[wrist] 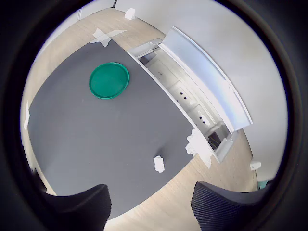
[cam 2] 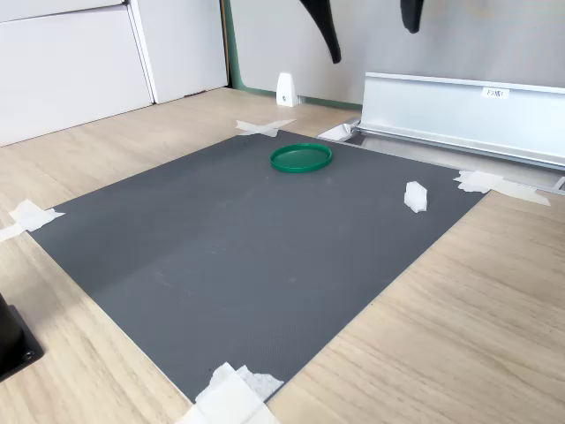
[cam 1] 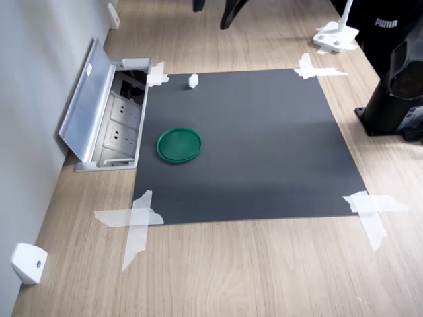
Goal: Grasp a white terminal and put it on the green lid.
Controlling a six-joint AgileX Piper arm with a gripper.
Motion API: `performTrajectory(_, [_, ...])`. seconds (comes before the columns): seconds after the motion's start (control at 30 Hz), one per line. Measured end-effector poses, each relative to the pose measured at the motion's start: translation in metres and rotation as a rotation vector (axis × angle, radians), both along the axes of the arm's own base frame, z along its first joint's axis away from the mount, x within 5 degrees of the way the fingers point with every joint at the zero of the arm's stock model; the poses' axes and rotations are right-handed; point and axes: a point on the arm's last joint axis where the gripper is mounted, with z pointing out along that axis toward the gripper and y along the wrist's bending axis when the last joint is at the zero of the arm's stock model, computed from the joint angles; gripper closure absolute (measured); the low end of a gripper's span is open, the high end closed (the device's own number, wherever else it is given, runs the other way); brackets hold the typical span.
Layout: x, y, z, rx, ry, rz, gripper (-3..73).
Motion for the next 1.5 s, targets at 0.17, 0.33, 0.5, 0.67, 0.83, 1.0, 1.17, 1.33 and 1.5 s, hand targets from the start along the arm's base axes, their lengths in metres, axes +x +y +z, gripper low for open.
performTrajectory(0.17, [0.019, -0.008, -0.016, -0.008, 0.048, 0.06, -3.0])
performTrajectory(0.33, [0.037, -0.01, -0.044, -0.008, 0.094, 0.084, -3.0])
performTrajectory(0.5, [0.05, -0.017, -0.064, -0.032, 0.088, 0.095, -2.7])
performTrajectory(0.67, [0.058, -0.02, -0.082, -0.025, 0.11, 0.102, -2.3])
performTrajectory(0.83, [0.061, -0.022, -0.1, -0.028, 0.113, 0.107, -1.8])
performTrajectory(1.0, [0.057, -0.02, -0.119, -0.026, 0.13, 0.122, -1.7])
performTrajectory(1.17, [0.059, -0.021, -0.133, -0.027, 0.136, 0.119, -1.7])
performTrajectory(1.33, [0.063, -0.024, -0.143, -0.038, 0.135, 0.112, -1.7])
performTrajectory(1.5, [0.065, -0.026, -0.15, -0.039, 0.141, 0.086, -1.6])
